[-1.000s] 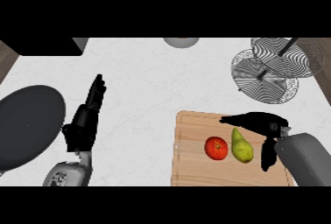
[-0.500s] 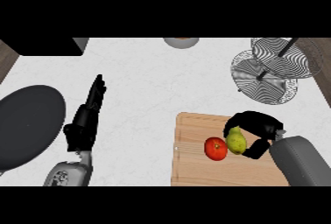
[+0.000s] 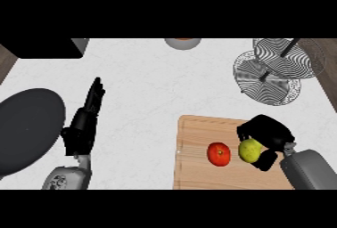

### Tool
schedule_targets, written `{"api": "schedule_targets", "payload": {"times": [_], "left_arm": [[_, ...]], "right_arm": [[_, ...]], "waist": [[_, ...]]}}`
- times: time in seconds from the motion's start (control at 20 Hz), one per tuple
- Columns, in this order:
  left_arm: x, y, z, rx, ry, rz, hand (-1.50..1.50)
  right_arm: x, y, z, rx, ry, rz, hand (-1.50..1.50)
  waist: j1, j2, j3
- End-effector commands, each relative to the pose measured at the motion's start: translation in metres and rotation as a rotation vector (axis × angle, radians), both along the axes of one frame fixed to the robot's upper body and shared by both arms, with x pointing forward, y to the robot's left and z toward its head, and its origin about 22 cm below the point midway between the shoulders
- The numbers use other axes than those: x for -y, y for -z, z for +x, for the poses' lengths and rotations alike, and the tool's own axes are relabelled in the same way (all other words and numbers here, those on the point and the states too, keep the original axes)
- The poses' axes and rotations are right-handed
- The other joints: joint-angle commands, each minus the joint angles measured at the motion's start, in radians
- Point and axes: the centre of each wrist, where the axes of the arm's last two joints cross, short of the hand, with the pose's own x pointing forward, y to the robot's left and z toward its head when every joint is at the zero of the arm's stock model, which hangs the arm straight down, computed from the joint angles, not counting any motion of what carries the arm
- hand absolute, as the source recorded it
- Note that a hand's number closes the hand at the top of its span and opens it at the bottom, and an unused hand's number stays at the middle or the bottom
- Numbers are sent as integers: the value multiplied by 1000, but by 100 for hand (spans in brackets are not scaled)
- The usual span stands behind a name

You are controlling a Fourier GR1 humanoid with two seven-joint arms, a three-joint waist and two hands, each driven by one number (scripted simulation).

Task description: Pick the pear from the cutting board and place it in the tiered basket

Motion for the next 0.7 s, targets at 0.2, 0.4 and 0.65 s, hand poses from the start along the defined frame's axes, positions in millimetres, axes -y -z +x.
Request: {"api": "schedule_targets", "payload": {"times": [0.2, 0.4, 0.65], "left_arm": [[-5, 1, -6, -9, 21, -20, 0], [7, -8, 1, -7, -3, -15, 0], [-3, -3, -6, 5, -17, 0, 0]], "right_arm": [[20, -18, -38, 255, 112, -178, 150], [42, -58, -44, 377, 167, -148, 150], [50, -125, -47, 502, 236, -40, 150]], "waist": [[-1, 5, 2], [-7, 4, 2], [-15, 1, 1]]}}
